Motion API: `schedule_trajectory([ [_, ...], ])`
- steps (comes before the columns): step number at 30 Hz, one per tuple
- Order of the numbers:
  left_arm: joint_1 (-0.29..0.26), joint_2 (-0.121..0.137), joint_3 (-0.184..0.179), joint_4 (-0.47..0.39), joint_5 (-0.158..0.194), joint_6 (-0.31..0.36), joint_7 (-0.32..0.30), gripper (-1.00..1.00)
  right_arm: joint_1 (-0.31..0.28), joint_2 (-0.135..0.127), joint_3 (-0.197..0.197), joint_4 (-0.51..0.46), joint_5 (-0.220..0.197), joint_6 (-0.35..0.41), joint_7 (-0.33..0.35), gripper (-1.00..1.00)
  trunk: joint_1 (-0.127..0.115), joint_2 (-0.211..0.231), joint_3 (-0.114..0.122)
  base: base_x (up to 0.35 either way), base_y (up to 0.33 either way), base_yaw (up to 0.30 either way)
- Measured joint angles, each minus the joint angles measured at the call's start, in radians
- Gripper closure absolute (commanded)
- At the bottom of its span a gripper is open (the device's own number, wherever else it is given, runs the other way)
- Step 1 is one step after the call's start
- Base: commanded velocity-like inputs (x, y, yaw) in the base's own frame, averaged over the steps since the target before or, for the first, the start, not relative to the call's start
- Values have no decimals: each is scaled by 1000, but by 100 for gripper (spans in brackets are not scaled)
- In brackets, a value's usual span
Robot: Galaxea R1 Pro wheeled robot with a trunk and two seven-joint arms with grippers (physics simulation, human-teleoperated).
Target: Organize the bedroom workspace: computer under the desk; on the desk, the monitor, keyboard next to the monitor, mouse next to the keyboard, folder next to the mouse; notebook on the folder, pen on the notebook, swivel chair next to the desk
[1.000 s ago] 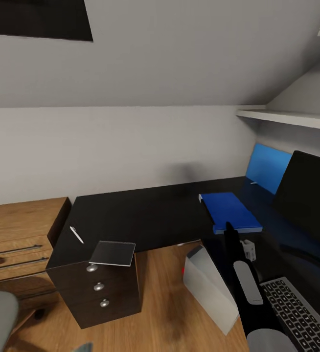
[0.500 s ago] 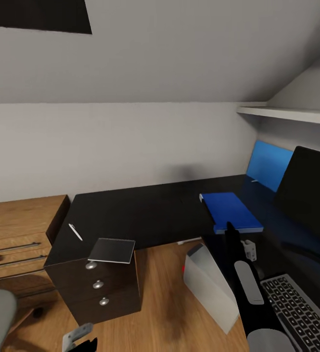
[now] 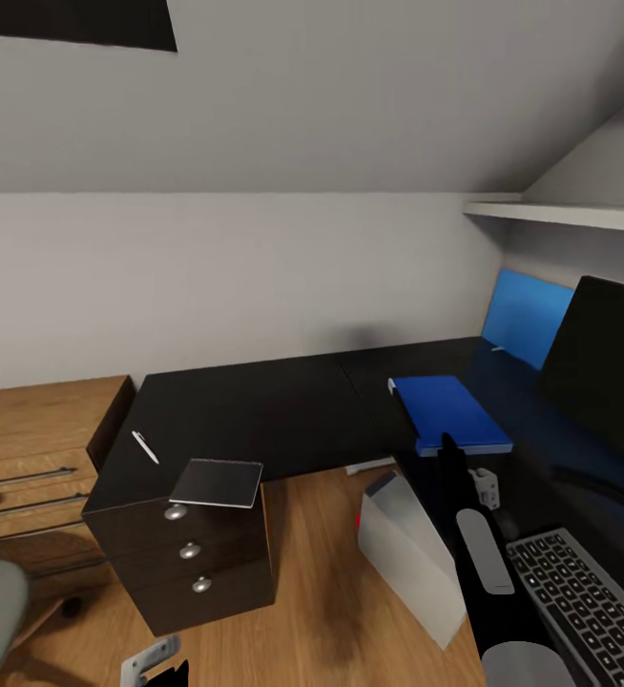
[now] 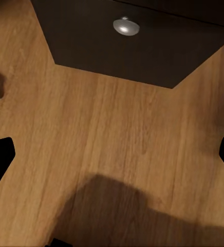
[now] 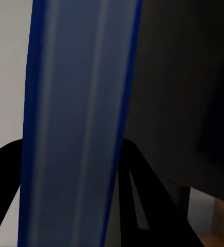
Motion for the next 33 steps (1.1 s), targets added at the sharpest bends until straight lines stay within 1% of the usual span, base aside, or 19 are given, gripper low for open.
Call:
schedule_trajectory([
  [33,0,0,0,9,1,-2,4,-100,0,4,-3,-1,-2,0,0,100,127,-231,-103,0,0,0],
])
